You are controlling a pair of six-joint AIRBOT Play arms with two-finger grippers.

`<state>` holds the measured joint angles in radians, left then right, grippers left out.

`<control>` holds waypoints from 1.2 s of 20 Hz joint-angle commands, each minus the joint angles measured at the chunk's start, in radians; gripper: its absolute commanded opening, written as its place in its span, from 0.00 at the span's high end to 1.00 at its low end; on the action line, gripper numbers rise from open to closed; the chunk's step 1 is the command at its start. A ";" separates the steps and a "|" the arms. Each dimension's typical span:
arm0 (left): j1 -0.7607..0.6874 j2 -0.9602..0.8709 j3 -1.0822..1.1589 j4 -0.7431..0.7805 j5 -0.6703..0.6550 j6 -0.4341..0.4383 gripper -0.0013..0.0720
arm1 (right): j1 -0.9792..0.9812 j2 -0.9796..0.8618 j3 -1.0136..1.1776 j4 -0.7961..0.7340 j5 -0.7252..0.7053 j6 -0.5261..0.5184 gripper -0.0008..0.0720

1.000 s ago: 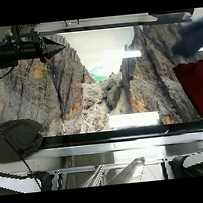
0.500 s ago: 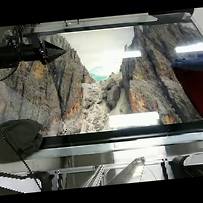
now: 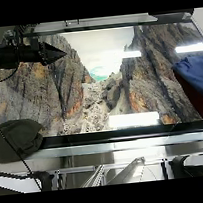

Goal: Fold the shirts.

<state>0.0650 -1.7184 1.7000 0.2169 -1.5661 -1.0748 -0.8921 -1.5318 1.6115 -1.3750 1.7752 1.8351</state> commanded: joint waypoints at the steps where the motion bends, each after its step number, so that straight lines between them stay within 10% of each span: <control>1: 0.000 -0.001 0.000 0.000 -0.006 0.001 0.97 | 0.000 0.014 -0.133 -0.133 -0.025 0.051 0.89; 3: 0.000 -0.001 0.000 0.000 -0.006 0.001 0.97 | 0.000 0.005 -0.176 -0.133 -0.044 0.048 0.01; 10: 0.000 0.000 0.001 -0.006 -0.005 0.000 0.97 | 0.008 -0.002 -0.181 0.047 -0.040 -0.020 0.04; 12: 0.000 0.001 0.019 -0.007 -0.007 0.000 0.98 | 0.028 0.000 -0.158 0.225 -0.040 -0.056 0.54; 15: 0.000 0.004 0.116 0.002 -0.044 -0.044 0.98 | 0.093 0.019 -0.138 0.473 -0.045 -0.130 0.95; 19: 0.000 0.103 0.101 0.098 -0.080 -0.106 0.98 | 0.249 0.108 -0.140 0.628 -0.097 -0.289 0.97; 24: 0.000 0.507 -0.434 0.248 0.003 -0.111 0.98 | 0.584 0.425 -0.426 0.627 -0.288 -0.469 0.97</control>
<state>0.0654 -1.4136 1.5265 0.3904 -1.6192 -1.1778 -0.4824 -1.2705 1.3441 -0.7864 1.6115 1.4822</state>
